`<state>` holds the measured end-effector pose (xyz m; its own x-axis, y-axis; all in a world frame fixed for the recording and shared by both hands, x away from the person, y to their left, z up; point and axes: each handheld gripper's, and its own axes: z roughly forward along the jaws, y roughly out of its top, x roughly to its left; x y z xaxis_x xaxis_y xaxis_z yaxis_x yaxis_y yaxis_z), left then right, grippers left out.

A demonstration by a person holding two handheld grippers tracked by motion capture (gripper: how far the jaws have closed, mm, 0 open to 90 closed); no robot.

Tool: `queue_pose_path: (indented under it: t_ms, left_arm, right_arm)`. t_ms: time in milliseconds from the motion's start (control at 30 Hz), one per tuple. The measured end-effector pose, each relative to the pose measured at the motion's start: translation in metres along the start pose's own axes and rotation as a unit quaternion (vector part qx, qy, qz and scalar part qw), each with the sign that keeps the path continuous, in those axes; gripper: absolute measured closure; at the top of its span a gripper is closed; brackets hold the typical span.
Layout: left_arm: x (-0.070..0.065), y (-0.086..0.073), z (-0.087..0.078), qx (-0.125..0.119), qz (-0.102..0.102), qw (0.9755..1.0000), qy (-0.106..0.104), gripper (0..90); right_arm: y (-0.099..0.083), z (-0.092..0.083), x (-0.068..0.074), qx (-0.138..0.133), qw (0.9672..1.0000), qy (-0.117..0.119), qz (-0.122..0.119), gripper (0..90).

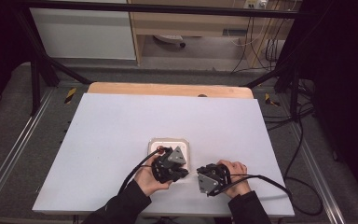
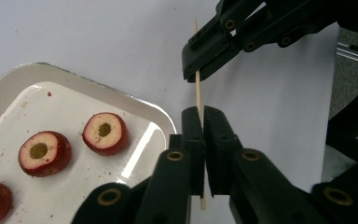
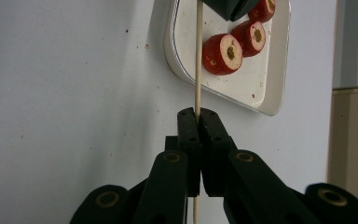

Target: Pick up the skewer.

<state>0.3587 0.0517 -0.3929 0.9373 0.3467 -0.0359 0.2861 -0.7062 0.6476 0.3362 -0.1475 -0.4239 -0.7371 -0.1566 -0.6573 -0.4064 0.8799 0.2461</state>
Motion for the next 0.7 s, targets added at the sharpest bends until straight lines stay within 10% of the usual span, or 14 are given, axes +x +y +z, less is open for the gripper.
queue_pose_path:
  t_ms: [367, 700]
  left_arm:
    - [0.003, 0.006, 0.013, 0.091, -0.025, 0.9955, -0.005, 79.7]
    - [0.0, 0.009, 0.02, 0.116, -0.023, 0.993, 0.0, 86.2]
  right_arm:
    - [0.014, 0.005, -0.007, 0.032, 0.9976, 0.0, -0.061, 88.8]
    - [0.022, 0.008, -0.006, 0.051, 0.994, 0.005, -0.097, 88.6]
